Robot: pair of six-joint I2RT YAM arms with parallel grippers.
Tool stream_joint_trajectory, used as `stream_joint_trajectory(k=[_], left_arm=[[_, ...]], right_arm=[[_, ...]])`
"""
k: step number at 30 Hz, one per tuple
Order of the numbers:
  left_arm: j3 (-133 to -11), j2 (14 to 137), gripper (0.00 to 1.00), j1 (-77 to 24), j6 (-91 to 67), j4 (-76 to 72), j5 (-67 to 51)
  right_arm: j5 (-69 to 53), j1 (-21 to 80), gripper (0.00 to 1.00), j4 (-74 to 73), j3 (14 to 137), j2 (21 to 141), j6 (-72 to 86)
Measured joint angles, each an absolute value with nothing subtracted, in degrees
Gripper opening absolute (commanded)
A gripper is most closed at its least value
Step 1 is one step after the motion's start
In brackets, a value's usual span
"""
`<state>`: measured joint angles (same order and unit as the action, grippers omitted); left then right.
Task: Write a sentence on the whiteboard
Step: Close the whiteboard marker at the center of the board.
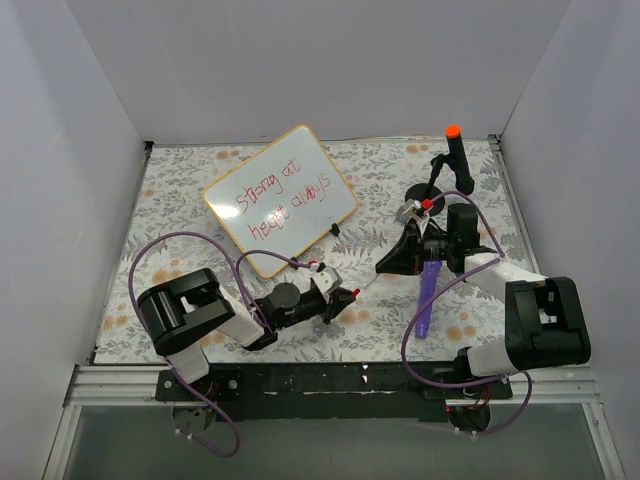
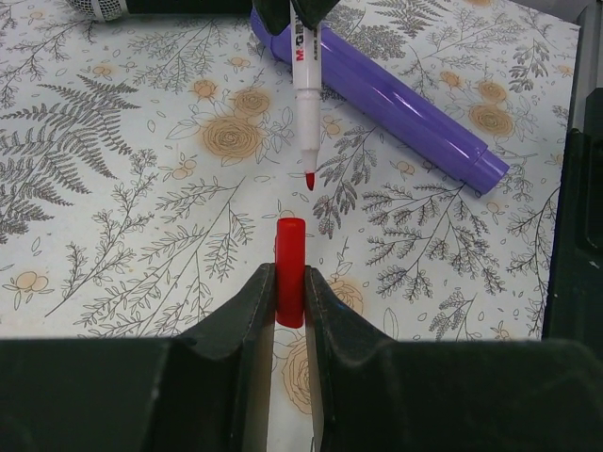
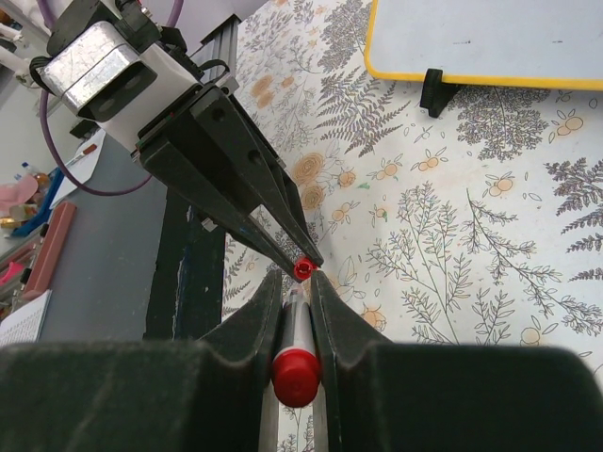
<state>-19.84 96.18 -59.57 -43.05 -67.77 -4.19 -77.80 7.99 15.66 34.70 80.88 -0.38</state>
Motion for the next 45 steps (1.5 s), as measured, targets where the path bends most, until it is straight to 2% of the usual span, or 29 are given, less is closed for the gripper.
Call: stream_joint_trajectory(k=[45], left_arm=[[-20.45, 98.06, 0.00, -59.57, -43.48, -67.68, -7.35]], right_arm=[[-77.54, 10.70, 0.01, 15.66, 34.70, 84.29, -0.58]])
